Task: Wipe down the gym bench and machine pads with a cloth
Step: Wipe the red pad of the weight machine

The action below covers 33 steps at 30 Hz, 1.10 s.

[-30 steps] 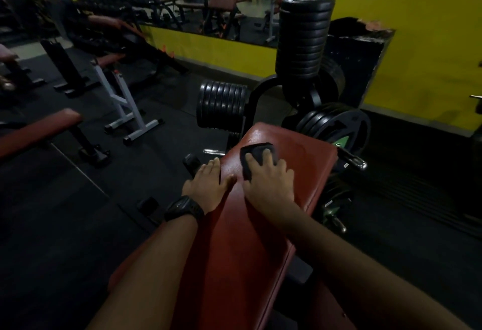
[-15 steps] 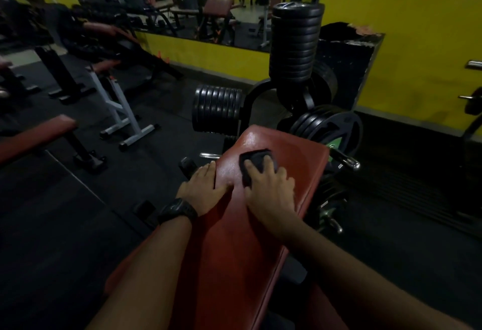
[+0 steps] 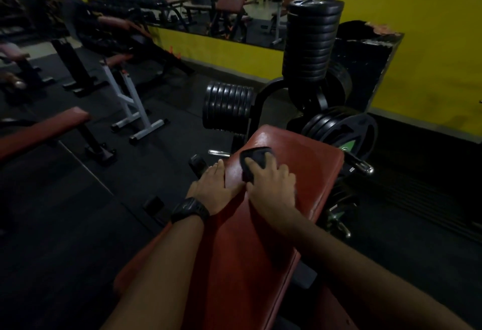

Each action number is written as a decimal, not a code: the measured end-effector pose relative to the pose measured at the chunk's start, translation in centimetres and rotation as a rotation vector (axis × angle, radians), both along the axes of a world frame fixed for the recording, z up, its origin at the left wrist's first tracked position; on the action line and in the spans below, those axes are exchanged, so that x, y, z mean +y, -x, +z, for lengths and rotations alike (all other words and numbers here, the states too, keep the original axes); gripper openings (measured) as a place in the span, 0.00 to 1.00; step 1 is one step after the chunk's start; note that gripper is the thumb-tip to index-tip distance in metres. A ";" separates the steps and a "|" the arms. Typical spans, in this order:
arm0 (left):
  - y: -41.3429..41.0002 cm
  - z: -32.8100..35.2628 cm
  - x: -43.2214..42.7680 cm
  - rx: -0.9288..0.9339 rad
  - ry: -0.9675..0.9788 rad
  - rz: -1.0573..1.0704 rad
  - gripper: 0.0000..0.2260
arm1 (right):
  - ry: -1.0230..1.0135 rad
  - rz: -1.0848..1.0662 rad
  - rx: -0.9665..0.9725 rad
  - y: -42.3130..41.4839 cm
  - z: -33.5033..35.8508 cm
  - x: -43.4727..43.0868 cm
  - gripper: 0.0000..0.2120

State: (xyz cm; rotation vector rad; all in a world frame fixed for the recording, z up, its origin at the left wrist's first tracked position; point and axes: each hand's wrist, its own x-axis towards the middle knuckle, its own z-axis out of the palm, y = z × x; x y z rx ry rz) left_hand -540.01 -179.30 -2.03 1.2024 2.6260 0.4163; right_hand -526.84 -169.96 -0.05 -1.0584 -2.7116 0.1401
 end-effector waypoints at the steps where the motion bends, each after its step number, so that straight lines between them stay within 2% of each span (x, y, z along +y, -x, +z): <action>1: 0.2 -0.1 0.1 -0.017 -0.010 0.004 0.44 | -0.010 0.074 -0.001 0.7 0.1 0.1 0.27; 3: 0.4 0.0 0.1 -0.050 -0.026 0.019 0.47 | -0.010 0.182 -0.013 1.7 0.4 1.7 0.28; 5: 0.4 0.0 0.1 -0.064 -0.009 0.021 0.48 | -0.019 0.187 -0.040 2.1 0.5 3.9 0.27; 8: 0.0 0.2 0.1 -0.042 0.009 0.026 0.47 | 0.025 0.019 -0.010 1.8 0.5 6.1 0.27; 11: -0.1 0.2 0.0 -0.047 0.000 0.037 0.47 | 0.061 -0.105 0.021 1.9 0.4 4.1 0.26; 14: 0.3 0.0 0.0 -0.050 -0.038 0.032 0.42 | 0.040 0.079 0.037 3.3 0.3 0.9 0.25; 17: 0.7 -0.2 0.1 -0.070 -0.055 0.051 0.34 | -0.055 0.308 -0.021 5.5 0.2 1.7 0.24; 20: 0.6 0.0 0.3 -0.092 -0.041 0.064 0.42 | -0.043 0.300 -0.077 6.6 0.4 4.9 0.25; 22: 0.4 0.2 0.4 -0.072 -0.005 0.056 0.45 | -0.006 0.171 -0.055 6.5 0.4 6.4 0.25; 25: 0.1 0.1 0.4 -0.041 -0.002 0.070 0.46 | 0.009 0.008 -0.017 5.8 0.2 4.8 0.25; 29: 0.5 -0.3 0.7 -0.005 0.008 0.072 0.44 | -0.017 0.121 -0.006 5.7 -0.2 1.9 0.26; 31: 0.9 -0.5 1.0 0.011 0.007 0.067 0.45 | -0.021 0.196 -0.006 6.6 0.0 3.7 0.26; 33: 1.1 -0.5 1.3 -0.008 0.029 0.053 0.46 | -0.015 0.181 -0.041 7.1 0.5 6.5 0.26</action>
